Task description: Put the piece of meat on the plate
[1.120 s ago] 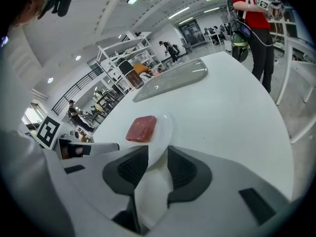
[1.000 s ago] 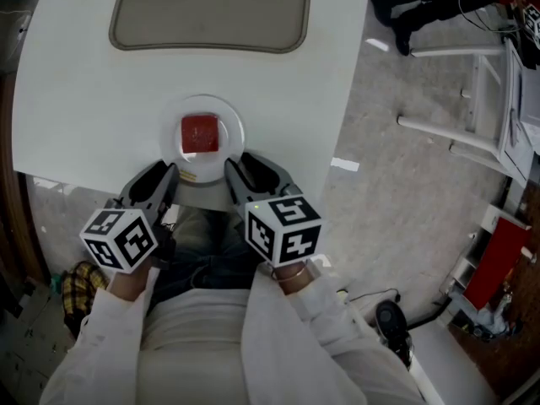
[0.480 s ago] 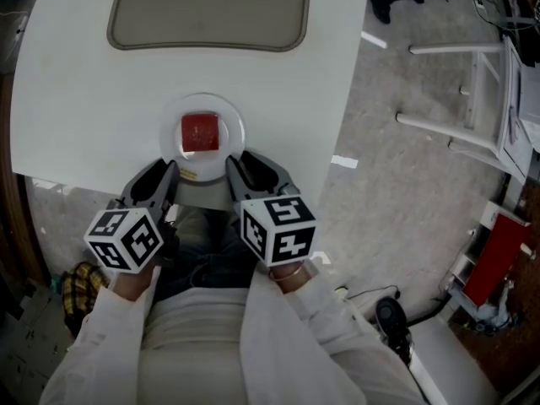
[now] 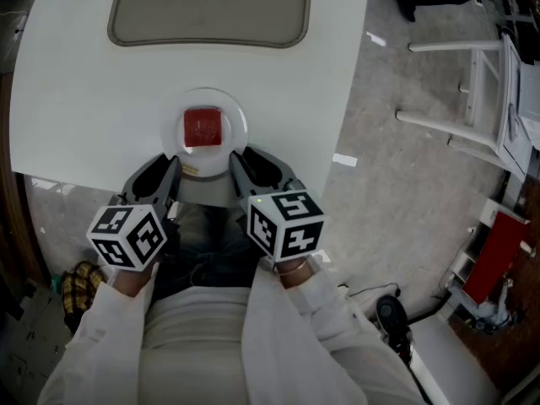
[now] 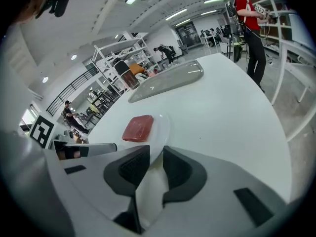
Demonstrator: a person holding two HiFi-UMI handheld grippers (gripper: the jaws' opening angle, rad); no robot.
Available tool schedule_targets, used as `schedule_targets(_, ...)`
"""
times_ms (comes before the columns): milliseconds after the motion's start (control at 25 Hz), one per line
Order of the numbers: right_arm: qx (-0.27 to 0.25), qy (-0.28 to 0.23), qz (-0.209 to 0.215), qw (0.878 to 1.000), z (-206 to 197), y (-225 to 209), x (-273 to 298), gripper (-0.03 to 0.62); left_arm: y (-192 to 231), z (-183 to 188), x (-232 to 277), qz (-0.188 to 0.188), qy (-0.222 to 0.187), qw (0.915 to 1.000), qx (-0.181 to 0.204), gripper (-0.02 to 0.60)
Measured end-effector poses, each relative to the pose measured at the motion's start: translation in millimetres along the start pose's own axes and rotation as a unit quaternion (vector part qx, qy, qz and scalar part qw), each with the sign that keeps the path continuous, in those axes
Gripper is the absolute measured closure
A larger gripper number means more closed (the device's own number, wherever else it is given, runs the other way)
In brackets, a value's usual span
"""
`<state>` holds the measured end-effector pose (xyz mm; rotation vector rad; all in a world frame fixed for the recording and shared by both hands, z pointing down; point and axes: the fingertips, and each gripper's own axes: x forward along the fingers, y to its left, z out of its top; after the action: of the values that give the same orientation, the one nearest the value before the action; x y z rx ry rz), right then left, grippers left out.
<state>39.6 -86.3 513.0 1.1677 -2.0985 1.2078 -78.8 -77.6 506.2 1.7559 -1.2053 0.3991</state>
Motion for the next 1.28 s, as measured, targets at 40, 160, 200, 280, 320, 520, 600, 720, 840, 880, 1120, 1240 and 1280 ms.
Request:
schedule_targets(40, 0.002, -0.001, 0.002, 1.000, 0, 0, 0, 0.502, 0, 0, 0, 0.000, 0.000, 1.0000, 0.004, 0.499)
schedule_targets(160, 0.002, -0.003, 0.004, 1.000, 1, 0, 0, 0.503, 1, 2, 1, 0.005, -0.005, 0.9999, 0.012, 0.499)
schedule_targets(200, 0.001, -0.003, 0.004, 1.000, 1, -1, 0, 0.503, 1, 2, 1, 0.004, -0.005, 0.9999, 0.013, 0.499)
schedule_targets(280, 0.001, -0.003, 0.004, 1.000, 1, -1, 0, 0.503, 1, 2, 2, 0.000, -0.004, 0.9999, 0.015, 0.499)
schedule_targets(320, 0.001, -0.003, 0.004, 1.000, 1, 1, 0, 0.503, 2, 2, 1, -0.001, -0.004, 0.9999, 0.016, 0.499)
schedule_targets(520, -0.004, -0.011, -0.001, 1.000, 4, 10, -3, 0.503, 2, 9, -7, -0.006, -0.008, 0.9992, 0.039, 0.499)
schedule_targets(600, 0.001, -0.016, -0.001, 1.000, 6, 8, -5, 0.503, -1, 12, -6, -0.009, -0.011, 0.9990, 0.042, 0.499)
schedule_targets(720, 0.004, -0.025, -0.004, 1.000, 9, 12, -7, 0.503, -1, 15, -9, -0.015, -0.012, 0.9988, 0.045, 0.499)
schedule_targets(840, 0.003, -0.036, -0.010, 0.999, 12, 23, -8, 0.503, 4, 21, -17, -0.023, -0.016, 0.9981, 0.054, 0.499)
schedule_targets(880, 0.004, -0.040, -0.011, 0.999, 12, 26, -8, 0.503, 5, 22, -18, -0.026, -0.017, 0.9979, 0.057, 0.499)
schedule_targets(1120, 0.009, -0.061, -0.013, 0.998, 19, 33, -10, 0.503, 6, 34, -23, -0.042, -0.025, 0.9964, 0.069, 0.499)
schedule_targets(1240, 0.003, -0.070, -0.014, 0.997, 28, 34, -12, 0.503, 3, 42, -22, -0.046, -0.032, 0.9958, 0.073, 0.499)
schedule_targets(1280, 0.002, -0.072, -0.015, 0.997, 31, 34, -12, 0.503, 2, 45, -22, -0.048, -0.034, 0.9957, 0.072, 0.499)
